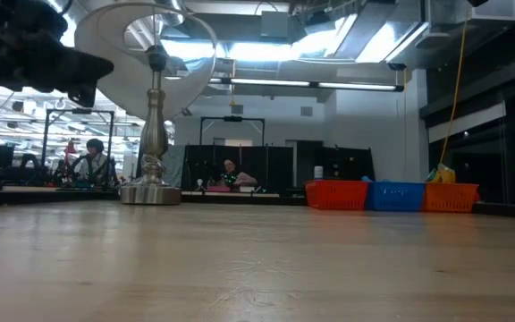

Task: Pick & Place School Supplies
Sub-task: Return to home position

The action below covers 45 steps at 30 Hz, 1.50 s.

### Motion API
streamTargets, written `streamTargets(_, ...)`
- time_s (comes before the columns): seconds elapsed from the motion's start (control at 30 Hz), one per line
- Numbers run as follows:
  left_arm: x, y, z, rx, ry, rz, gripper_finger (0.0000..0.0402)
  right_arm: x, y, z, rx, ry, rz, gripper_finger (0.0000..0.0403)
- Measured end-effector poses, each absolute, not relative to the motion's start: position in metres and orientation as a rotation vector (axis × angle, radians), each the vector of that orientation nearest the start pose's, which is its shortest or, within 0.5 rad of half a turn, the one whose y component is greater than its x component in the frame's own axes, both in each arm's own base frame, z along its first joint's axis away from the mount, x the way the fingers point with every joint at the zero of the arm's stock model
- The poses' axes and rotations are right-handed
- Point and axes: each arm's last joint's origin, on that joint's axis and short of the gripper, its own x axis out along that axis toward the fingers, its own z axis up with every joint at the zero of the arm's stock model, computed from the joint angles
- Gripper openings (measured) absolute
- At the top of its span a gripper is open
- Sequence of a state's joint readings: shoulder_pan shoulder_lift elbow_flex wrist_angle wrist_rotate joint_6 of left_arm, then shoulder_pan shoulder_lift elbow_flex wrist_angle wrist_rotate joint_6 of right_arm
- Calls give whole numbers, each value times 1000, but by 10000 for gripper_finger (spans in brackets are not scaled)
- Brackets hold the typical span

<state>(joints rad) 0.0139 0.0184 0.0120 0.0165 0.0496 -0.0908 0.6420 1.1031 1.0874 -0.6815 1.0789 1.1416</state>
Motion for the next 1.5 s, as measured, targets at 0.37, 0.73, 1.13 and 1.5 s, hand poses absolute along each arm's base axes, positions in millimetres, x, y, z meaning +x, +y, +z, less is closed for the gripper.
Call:
streamTargets(0.37,101,2,163,-207,43,47,22,174,111,335,582,243,-565,160)
streamTargets(0.73,102,2,162,-249,51,50,22,152,122,248,681,446,-540,160)
streamTargets(1.13,102,2,162,-249,49,51,22,223,53,230,427,198,-13,160)
streamTargets(1.5,102,2,162,-248,48,54,22,160,-4,205,280,101,59,160)
